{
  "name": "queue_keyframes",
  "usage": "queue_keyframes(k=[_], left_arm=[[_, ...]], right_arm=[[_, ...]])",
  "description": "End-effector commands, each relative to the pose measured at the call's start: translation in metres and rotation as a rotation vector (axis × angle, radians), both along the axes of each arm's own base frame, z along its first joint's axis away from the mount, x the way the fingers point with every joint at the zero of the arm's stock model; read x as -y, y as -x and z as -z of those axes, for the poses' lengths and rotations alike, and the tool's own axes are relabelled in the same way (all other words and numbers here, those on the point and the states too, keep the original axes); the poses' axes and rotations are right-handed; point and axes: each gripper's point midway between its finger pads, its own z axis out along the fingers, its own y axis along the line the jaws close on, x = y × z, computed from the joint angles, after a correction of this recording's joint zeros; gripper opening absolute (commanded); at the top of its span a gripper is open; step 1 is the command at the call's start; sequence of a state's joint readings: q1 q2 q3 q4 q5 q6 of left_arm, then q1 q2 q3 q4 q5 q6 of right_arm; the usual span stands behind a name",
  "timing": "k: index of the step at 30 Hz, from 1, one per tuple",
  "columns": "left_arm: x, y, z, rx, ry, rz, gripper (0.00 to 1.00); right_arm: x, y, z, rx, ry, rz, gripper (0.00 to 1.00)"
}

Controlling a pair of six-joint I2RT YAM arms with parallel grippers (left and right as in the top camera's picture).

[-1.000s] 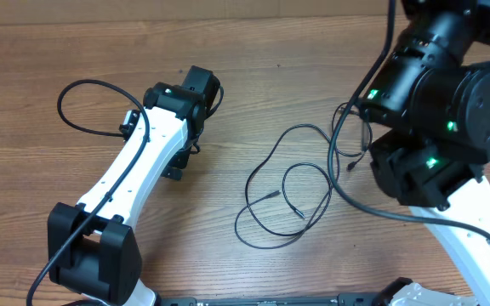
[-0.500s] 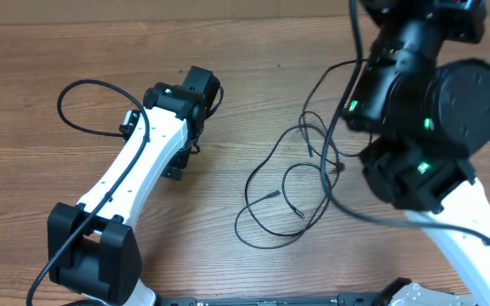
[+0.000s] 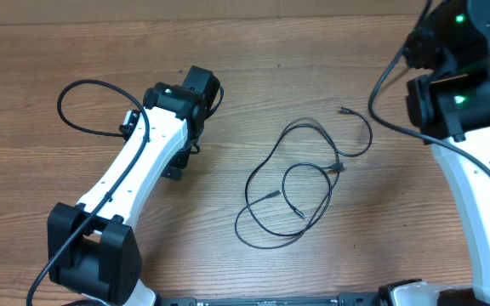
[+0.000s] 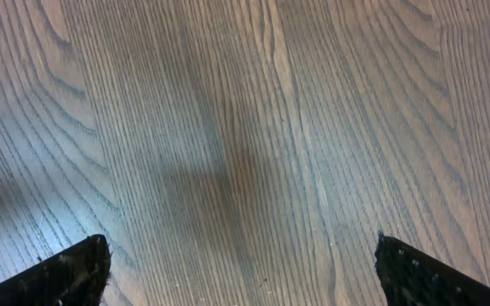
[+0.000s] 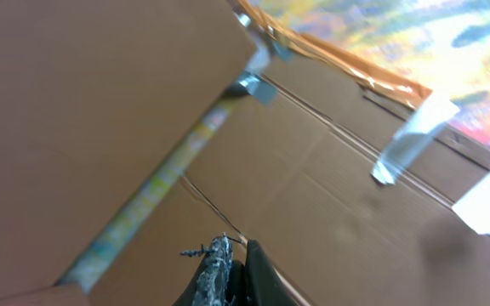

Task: Untangle cables
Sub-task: 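Carry the cable to the far right and lay it on the table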

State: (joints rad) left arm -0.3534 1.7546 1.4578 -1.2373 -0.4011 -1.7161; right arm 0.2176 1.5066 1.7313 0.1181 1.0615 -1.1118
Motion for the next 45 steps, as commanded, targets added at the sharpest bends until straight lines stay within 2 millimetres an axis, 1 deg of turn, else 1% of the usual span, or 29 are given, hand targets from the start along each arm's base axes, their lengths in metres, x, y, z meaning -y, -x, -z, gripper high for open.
queue_keyframes(k=[1,5,8,12,16,20,24,27,29,31,35,39,42,45], left_arm=[[-0.003,-0.003,-0.004,0.009,-0.022,0.013,1.00],[-0.003,-0.003,-0.004,0.009,-0.022,0.013,0.99],[-0.003,-0.003,-0.004,0.009,-0.023,0.012,1.00],[-0.003,-0.003,-0.004,0.009,-0.022,0.013,1.00],[-0.003,-0.003,-0.004,0.009,-0.022,0.013,1.00],[-0.003,-0.003,-0.004,0.009,-0.022,0.012,1.00],[-0.003,-0.003,-0.004,0.009,-0.023,0.012,0.99],[-0.003,-0.003,-0.004,0.009,-0.022,0.013,1.00],[-0.003,-0.003,-0.004,0.009,-0.023,0.013,1.00],[-0.003,-0.003,-0.004,0.009,-0.023,0.012,1.00],[-0.003,-0.003,-0.004,0.009,-0.022,0.013,1.00],[-0.003,-0.003,-0.004,0.009,-0.022,0.013,1.00],[-0.003,-0.003,-0.004,0.009,-0.022,0.013,0.99],[-0.003,-0.003,-0.004,0.009,-0.023,0.013,1.00]], right_arm=[[0.016,0.019,-0.016,0.089,-0.039,0.056,0.04],[0.024,0.033,-0.025,0.252,-0.136,0.082,0.04],[0.024,0.033,-0.024,0.302,-0.177,0.067,0.04],[0.021,0.025,-0.019,0.339,-0.226,0.020,0.04],[0.015,0.007,-0.009,0.319,-0.253,-0.078,0.04],[0.004,-0.016,0.009,0.279,-0.317,-0.214,0.04],[-0.003,-0.041,0.032,0.250,-0.458,-0.396,0.04],[0.002,-0.053,0.044,0.255,-0.599,-0.525,0.04],[0.013,-0.059,0.053,0.265,-0.697,-0.583,0.04],[0.030,-0.063,0.062,0.268,-0.767,-0.602,0.04],[0.079,-0.074,0.090,0.264,-0.863,-0.569,0.04],[0.136,-0.084,0.128,0.259,-0.903,-0.458,0.04],[0.171,-0.090,0.161,0.240,-0.928,-0.379,0.04],[0.202,-0.093,0.198,0.209,-0.965,-0.301,0.04]])
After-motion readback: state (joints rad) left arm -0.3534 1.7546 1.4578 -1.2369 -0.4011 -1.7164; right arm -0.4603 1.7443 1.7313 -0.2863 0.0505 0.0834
